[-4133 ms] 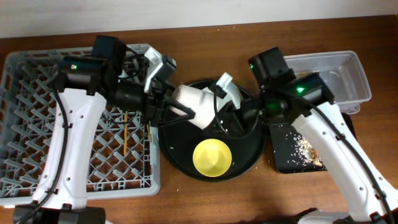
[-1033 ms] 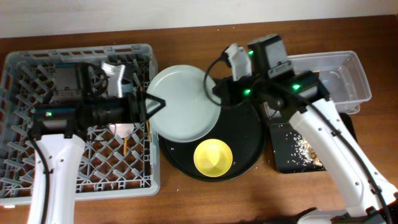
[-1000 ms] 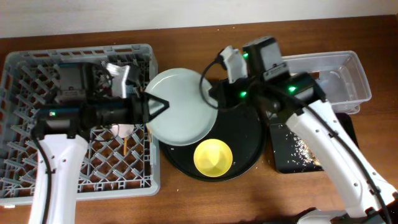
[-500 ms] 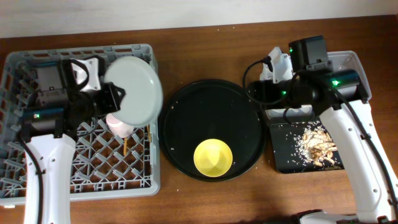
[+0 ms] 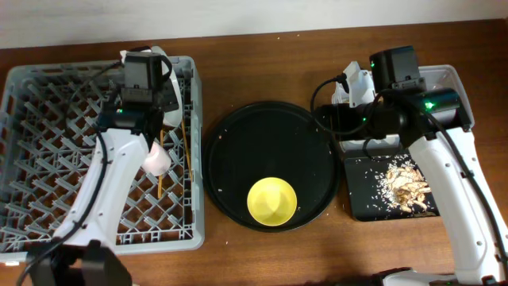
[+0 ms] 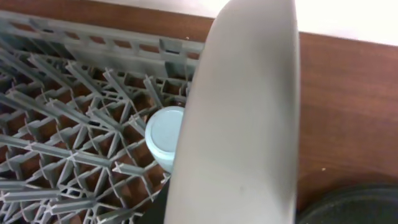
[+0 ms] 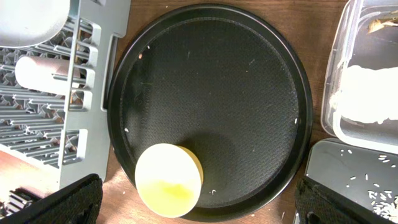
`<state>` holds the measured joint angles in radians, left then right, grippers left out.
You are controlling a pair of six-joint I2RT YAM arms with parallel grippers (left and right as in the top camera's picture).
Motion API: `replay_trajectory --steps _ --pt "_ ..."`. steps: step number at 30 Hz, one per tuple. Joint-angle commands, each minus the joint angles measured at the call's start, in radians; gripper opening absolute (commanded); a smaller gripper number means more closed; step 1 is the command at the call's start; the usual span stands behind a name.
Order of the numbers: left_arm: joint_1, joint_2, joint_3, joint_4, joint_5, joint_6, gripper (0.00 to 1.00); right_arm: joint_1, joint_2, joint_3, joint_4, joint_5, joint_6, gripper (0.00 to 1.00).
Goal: Sort waste into correct bins and load items into the dishwasher rack
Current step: 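Stand the white plate upright in the rack with the left gripper, then grasp the yellow bowl with the left gripper and place it in the rack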
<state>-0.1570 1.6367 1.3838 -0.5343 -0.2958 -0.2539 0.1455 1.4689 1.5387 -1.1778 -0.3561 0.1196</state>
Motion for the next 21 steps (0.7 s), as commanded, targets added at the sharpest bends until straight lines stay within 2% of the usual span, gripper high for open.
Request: replay_trajectory --steps 1,5,6,7,9,10,12,13,16,17,18,20,21 --pt "0.000 0.072 0.005 0.010 -0.012 0.016 0.00 -0.002 -0.008 0.000 0.000 0.002 -0.011 0.99" --pt "0.000 0.140 0.005 0.015 -0.007 0.015 0.02 -0.002 -0.008 0.000 0.000 0.002 -0.011 0.99" --pt "0.000 0.142 0.005 0.026 -0.007 0.015 0.34 -0.002 -0.008 0.000 0.000 0.002 -0.011 0.99" --pt "0.000 0.142 0.005 0.027 -0.007 0.016 0.72 -0.002 -0.008 0.000 0.000 0.002 -0.011 0.99" --pt "0.000 0.130 0.006 0.034 -0.007 0.015 0.95 -0.002 -0.008 0.000 0.000 0.002 -0.011 0.99" --pt "0.000 0.110 0.013 0.035 -0.007 0.016 0.98 -0.002 -0.007 0.000 0.000 0.002 -0.011 0.99" --pt "0.000 -0.012 0.025 0.026 -0.007 0.015 0.99 -0.002 -0.008 0.000 0.000 0.002 -0.011 0.99" --pt "-0.012 -0.139 0.025 -0.033 0.046 0.015 0.99 -0.002 -0.008 0.000 0.000 0.002 -0.011 0.99" --pt "-0.050 -0.338 0.025 -0.240 0.257 -0.027 0.98 -0.002 -0.008 0.000 0.000 0.002 -0.011 0.99" --pt "-0.074 -0.377 0.025 -0.342 0.318 -0.064 0.94 -0.002 -0.008 0.000 0.000 0.002 -0.011 0.99" --pt "-0.136 -0.383 0.017 -0.514 0.407 -0.116 0.89 -0.002 -0.008 0.000 0.000 0.002 -0.011 0.98" --pt "-0.238 -0.369 -0.054 -0.557 0.457 -0.117 0.82 -0.002 -0.008 0.000 0.000 0.002 -0.011 0.99" --pt "-0.345 -0.349 -0.169 -0.470 0.457 -0.117 0.76 -0.002 -0.008 0.000 0.000 0.002 -0.011 0.99"
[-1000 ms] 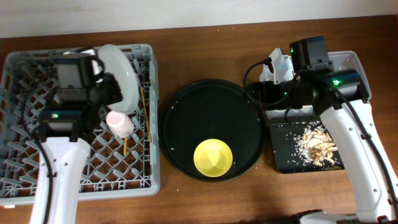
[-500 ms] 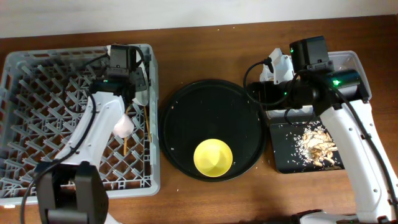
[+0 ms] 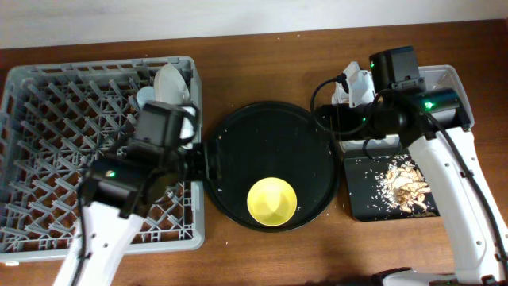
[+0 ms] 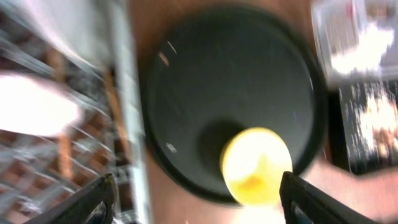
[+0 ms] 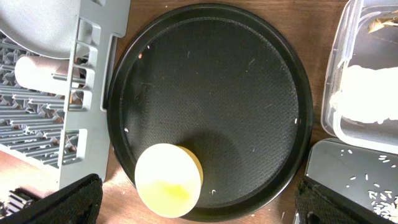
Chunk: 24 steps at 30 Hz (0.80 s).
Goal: Sort waste into correct bins and load items into the dishwasher rack
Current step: 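Grasp the yellow bowl with the left gripper and place it in the rack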
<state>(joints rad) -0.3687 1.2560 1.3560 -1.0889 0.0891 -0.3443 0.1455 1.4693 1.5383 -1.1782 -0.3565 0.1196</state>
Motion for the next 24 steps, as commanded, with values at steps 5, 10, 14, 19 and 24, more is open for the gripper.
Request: replay_trajectory --steps 5,10,14,19,24 --pt "-0.465 0.230 -0.344 0.469 0.069 -0.056 0.62 -0.002 -0.008 0.001 0.000 0.003 -0.011 0.99" --pt "-0.605 0.481 -0.344 0.664 0.066 -0.063 0.59 -0.002 -0.008 0.001 0.000 0.002 -0.011 0.99" --pt "-0.605 0.484 -0.344 0.650 0.046 -0.063 0.30 -0.002 -0.008 0.001 0.000 0.003 -0.011 0.99" --pt "-0.543 0.313 -0.307 0.623 0.046 -0.064 0.01 -0.002 -0.008 0.001 0.000 0.002 -0.011 0.99" --pt "0.113 -0.245 -0.232 0.505 0.356 -0.066 0.00 -0.002 -0.008 0.001 0.000 0.002 -0.011 0.99"
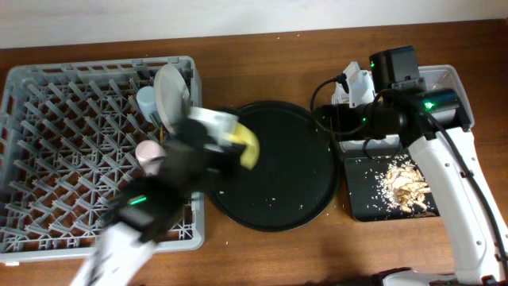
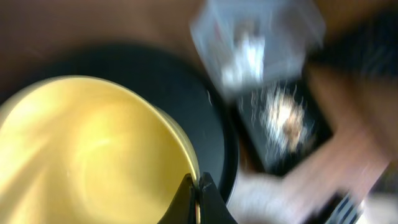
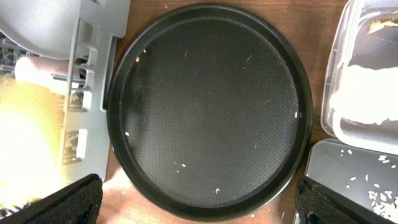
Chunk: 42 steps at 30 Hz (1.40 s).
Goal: Sort waste into correct bins and load items into the dishwasher rack
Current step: 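Grasp the yellow bowl with the left gripper and place it in the rack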
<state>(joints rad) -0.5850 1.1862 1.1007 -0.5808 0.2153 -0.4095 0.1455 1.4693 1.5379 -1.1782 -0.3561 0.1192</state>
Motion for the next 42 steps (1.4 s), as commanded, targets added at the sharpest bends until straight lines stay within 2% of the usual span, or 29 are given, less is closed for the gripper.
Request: replay_trajectory --steps 1,3,4,5,7,10,14,15,17,18,20,21,22,25,26,27,28,29,32,34,35,36,38,39,40,41,42 --pt "0.528 -0.201 0.023 0.009 0.420 -0.001 0.00 -0.002 -0.008 0.001 0.001 0.002 -0.010 0.99" --pt "0.859 -0.146 0.023 0.065 0.813 -0.005 0.00 -0.002 -0.008 0.001 0.000 0.002 -0.010 0.99" --pt "0.982 -0.076 0.023 0.100 0.972 -0.031 0.00 -0.002 -0.008 0.001 0.000 0.002 -0.010 0.99" --pt "1.086 0.067 0.023 0.185 1.157 -0.067 0.00 -0.002 -0.008 0.001 0.000 0.002 -0.010 0.99" --pt "1.130 0.304 0.023 0.388 1.323 -0.173 0.00 -0.002 -0.008 0.001 0.000 0.002 -0.010 0.99" --pt "1.156 0.612 0.023 0.740 1.325 -0.354 0.00 -0.002 -0.008 0.001 0.000 0.002 -0.010 0.99" --pt "1.158 0.797 0.023 0.797 1.321 -0.390 0.00 -0.002 -0.008 0.001 0.000 0.002 -0.010 0.99" --pt "1.162 0.801 0.025 0.800 1.308 -0.392 0.05 -0.002 -0.008 0.001 0.000 0.002 -0.010 0.99" --pt "1.174 0.801 0.033 0.876 1.316 -0.480 0.13 -0.002 -0.008 0.001 0.000 0.002 -0.010 0.99" --pt "1.183 0.800 0.034 1.040 1.346 -0.586 0.24 -0.002 -0.008 0.001 0.000 0.002 -0.010 0.99" --pt "1.203 0.800 0.034 1.234 1.353 -0.777 0.30 -0.002 -0.008 0.001 0.000 0.002 -0.010 0.99" --pt "1.227 0.800 0.034 1.347 1.358 -0.889 0.49 -0.002 -0.008 0.001 0.000 0.002 -0.010 0.98" --pt "1.258 0.798 0.033 1.405 1.358 -0.961 0.59 -0.002 -0.008 0.001 0.000 0.002 -0.010 0.99" --pt "1.304 0.763 0.032 1.492 1.358 -1.061 0.61 -0.002 -0.008 0.001 0.000 0.002 -0.010 0.99" --pt "1.298 0.721 0.032 1.605 1.357 -1.153 0.61 -0.002 -0.008 0.001 0.000 0.002 -0.010 0.99" --pt "1.276 0.661 0.033 1.843 1.352 -1.336 0.61 -0.002 -0.008 0.001 0.000 0.002 -0.010 0.99" --pt "1.252 0.622 0.034 1.983 1.342 -1.441 0.61 -0.002 -0.008 0.001 0.000 0.002 -0.010 0.99" --pt "1.199 0.560 0.040 2.045 1.341 -1.487 0.61 -0.002 -0.008 0.001 0.000 0.002 -0.010 0.99" --pt "1.088 0.500 0.113 2.008 1.254 -1.487 0.61 -0.002 -0.008 0.001 0.000 0.002 -0.010 0.99" --pt "1.033 0.499 0.228 1.893 1.188 -1.448 0.62 -0.002 -0.008 0.001 0.000 0.002 -0.010 0.99" --pt "1.012 0.499 0.322 1.666 1.155 -1.290 0.68 -0.002 -0.008 0.001 0.001 0.002 -0.010 0.99" --pt "1.006 0.498 0.385 1.332 1.110 -1.059 0.99 -0.002 -0.008 0.001 0.000 0.002 -0.010 0.99" --pt "0.992 0.489 0.444 0.697 0.964 -0.597 0.99 -0.002 -0.008 0.001 0.000 0.002 -0.010 0.99" --pt "0.974 0.479 0.456 0.462 0.853 -0.404 0.99 -0.002 -0.008 0.001 0.000 0.002 -0.010 0.99" --pt "0.944 0.468 0.465 0.231 0.671 -0.200 0.99 -0.002 -0.008 0.001 0.000 0.002 -0.010 0.99" --pt "0.916 0.463 0.467 0.079 0.478 -0.055 0.99 -0.002 -0.008 0.001 0.000 0.002 -0.010 0.99" --pt "0.884 0.463 0.467 -0.066 0.214 0.048 0.99 -0.002 -0.008 0.001 0.000 0.002 -0.010 0.99"
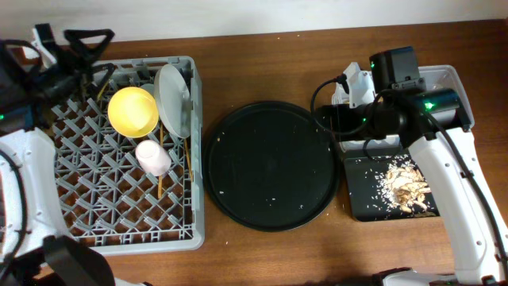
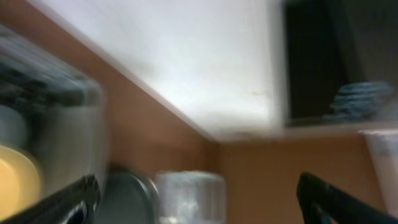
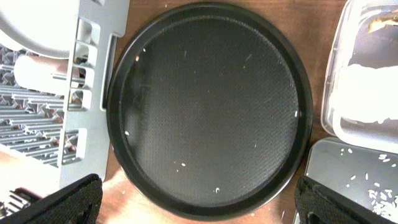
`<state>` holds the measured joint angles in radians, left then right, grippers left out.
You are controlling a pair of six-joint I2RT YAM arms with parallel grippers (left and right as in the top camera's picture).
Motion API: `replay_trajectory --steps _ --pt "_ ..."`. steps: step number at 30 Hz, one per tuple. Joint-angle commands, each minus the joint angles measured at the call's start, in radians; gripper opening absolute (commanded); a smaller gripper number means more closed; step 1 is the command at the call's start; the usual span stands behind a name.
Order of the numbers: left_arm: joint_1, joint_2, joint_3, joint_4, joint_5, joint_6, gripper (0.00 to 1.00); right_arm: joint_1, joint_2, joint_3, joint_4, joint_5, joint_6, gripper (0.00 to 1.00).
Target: Sort waste into correct bins and load items into the dishwasher rack
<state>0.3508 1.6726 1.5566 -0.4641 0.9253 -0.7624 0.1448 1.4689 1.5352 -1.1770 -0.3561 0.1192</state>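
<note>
A yellow bowl [image 1: 132, 111] lies in the grey dishwasher rack [image 1: 32, 230], against a white plate [image 1: 173, 99] that stands on edge. Just in front of the bowl lies a pink cup [image 1: 152, 157]. My left gripper [image 1: 70, 41] hovers open and empty over the rack's far left corner. Its wrist view is blurred and shows the open left gripper [image 2: 199, 211], the wall and a sliver of the yellow bowl [image 2: 11, 183]. My right gripper [image 3: 199, 208] is open above the bare black round tray [image 3: 208, 106].
A clear container [image 1: 448, 87] and a black tray [image 1: 365, 199] with rice and food scraps sit at the right, under the right arm. Wooden chopsticks [image 1: 189, 155] lie in the rack. Rice grains dot the round tray [image 1: 270, 165].
The yellow bowl, then held by my left gripper near the round tray's left edge, now sits in the rack. The left gripper has let go and stands open at the rack's far left corner.
First my left gripper held the white plate at the rack while the yellow bowl sat on the round tray. Then the plate stood in the rack and the gripper was open near the tray. Then it held the bowl, which now rests in the rack. The right arm stayed still.
</note>
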Motion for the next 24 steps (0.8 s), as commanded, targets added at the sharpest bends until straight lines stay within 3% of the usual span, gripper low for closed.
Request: replay_trajectory --steps 1,3,4,5,6,11,13,14,15,18,21,22,23,24 --pt "-0.064 -0.024 0.011 -0.234 -0.578 0.451 0.99 -0.001 -0.007 0.004 -0.001 0.002 -0.010 0.99" --pt "-0.105 -0.023 0.010 -0.329 -0.581 0.563 0.99 -0.001 -0.008 0.004 -0.001 0.002 -0.010 0.99" --pt "-0.120 -0.023 -0.002 -0.374 -0.617 0.586 0.64 -0.001 -0.008 0.004 -0.001 0.002 -0.010 0.99" --pt "-0.121 -0.019 -0.012 -0.409 -0.702 0.585 0.39 -0.001 -0.008 0.004 -0.001 0.002 -0.010 0.99" --pt "-0.121 -0.011 -0.048 -0.417 -0.816 0.585 0.29 -0.001 -0.008 0.004 0.000 0.002 -0.010 0.99" --pt "-0.121 0.069 -0.174 -0.312 -0.830 0.585 0.29 -0.001 -0.008 0.004 -0.001 0.002 -0.010 0.99" --pt "-0.121 0.114 -0.174 -0.313 -0.916 0.585 0.28 -0.001 -0.008 0.004 -0.001 0.002 -0.010 0.99" --pt "-0.121 0.118 -0.174 -0.311 -0.914 0.585 0.04 -0.001 -0.008 0.004 -0.001 0.002 -0.010 0.99" --pt "-0.121 0.116 -0.174 -0.307 -0.914 0.585 0.00 -0.001 -0.008 0.004 -0.001 0.002 -0.010 0.99" --pt "-0.121 0.014 -0.123 -0.315 -0.914 0.585 0.00 -0.001 -0.008 0.004 -0.001 0.002 -0.010 0.99" --pt "-0.121 -0.252 -0.097 -0.317 -0.987 0.586 0.00 -0.001 -0.008 0.004 -0.001 0.002 -0.010 0.99" --pt "-0.121 -0.346 -0.097 -0.338 -1.079 0.586 0.00 -0.001 -0.007 0.004 -0.001 0.002 -0.010 0.99" --pt "-0.121 -0.409 -0.097 -0.360 -1.042 0.585 0.02 -0.001 -0.008 0.004 0.000 0.002 -0.010 0.99" --pt "-0.121 -0.422 -0.097 -0.375 -0.832 0.606 0.48 -0.001 -0.008 0.004 -0.001 0.002 -0.010 0.99"
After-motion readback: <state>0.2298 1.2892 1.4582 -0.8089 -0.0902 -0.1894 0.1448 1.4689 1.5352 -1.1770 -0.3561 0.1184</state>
